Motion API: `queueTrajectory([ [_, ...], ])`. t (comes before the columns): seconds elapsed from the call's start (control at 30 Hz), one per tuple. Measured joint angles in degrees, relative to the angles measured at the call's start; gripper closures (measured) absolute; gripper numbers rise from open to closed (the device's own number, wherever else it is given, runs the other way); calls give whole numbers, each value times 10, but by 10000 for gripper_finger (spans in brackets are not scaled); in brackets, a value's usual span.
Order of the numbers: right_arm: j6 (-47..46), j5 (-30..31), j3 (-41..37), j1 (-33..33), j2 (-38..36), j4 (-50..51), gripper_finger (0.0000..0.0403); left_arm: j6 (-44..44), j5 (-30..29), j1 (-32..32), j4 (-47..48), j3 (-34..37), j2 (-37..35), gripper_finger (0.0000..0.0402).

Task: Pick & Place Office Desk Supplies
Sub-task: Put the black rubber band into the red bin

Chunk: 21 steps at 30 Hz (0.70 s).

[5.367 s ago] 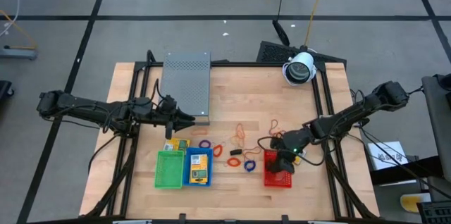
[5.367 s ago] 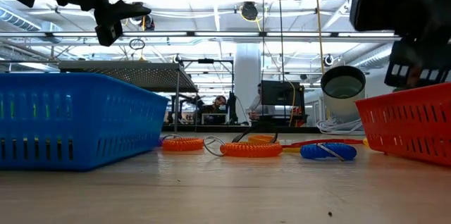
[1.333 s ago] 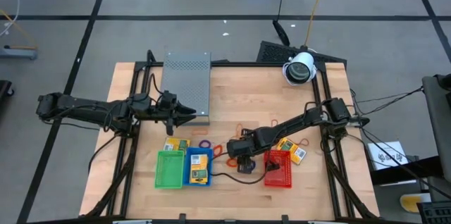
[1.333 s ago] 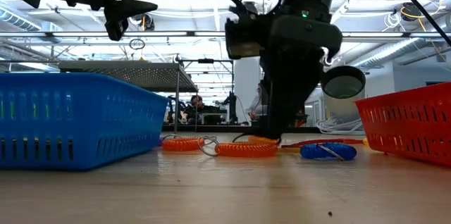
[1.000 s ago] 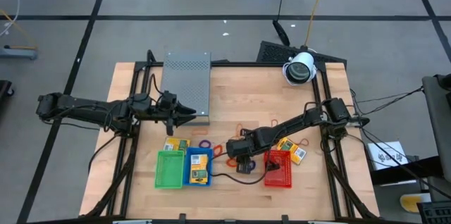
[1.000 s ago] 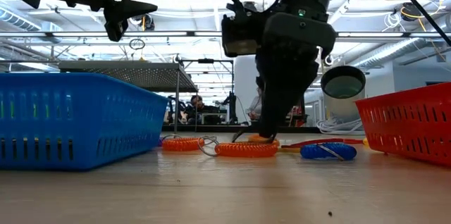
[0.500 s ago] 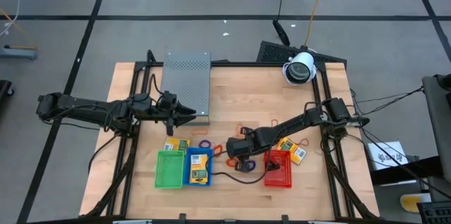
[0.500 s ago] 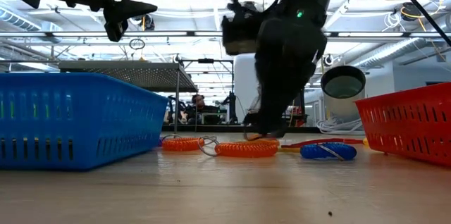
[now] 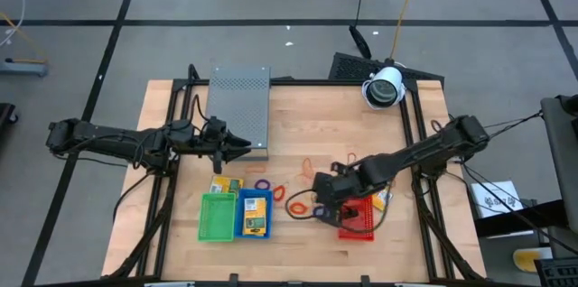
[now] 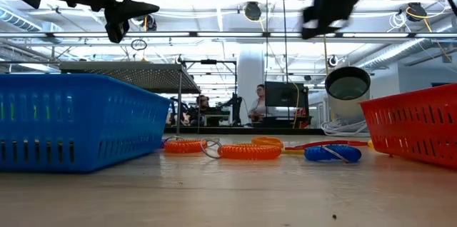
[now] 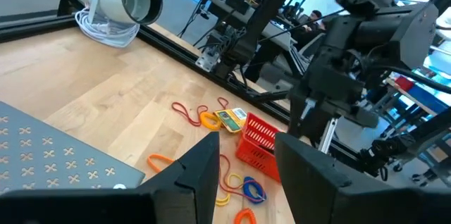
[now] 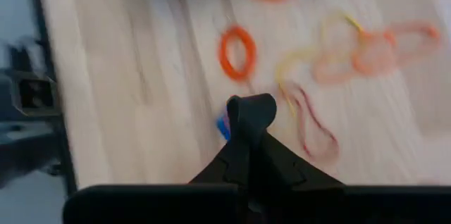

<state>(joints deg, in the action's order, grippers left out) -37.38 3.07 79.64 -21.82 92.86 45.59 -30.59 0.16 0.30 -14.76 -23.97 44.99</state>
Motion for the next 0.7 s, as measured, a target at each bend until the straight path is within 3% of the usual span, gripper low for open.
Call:
queueTrajectory([
  [0.3,-62,19,0,-70,-17,91,402,-20,4,0,0,0,0,256],
  [0.47,-120,60,-42,-96,-17,86,402,-26,4,0,0,0,0,256],
  [0.7,-181,57,-135,-124,-16,27,402,-35,4,0,0,0,0,256],
])
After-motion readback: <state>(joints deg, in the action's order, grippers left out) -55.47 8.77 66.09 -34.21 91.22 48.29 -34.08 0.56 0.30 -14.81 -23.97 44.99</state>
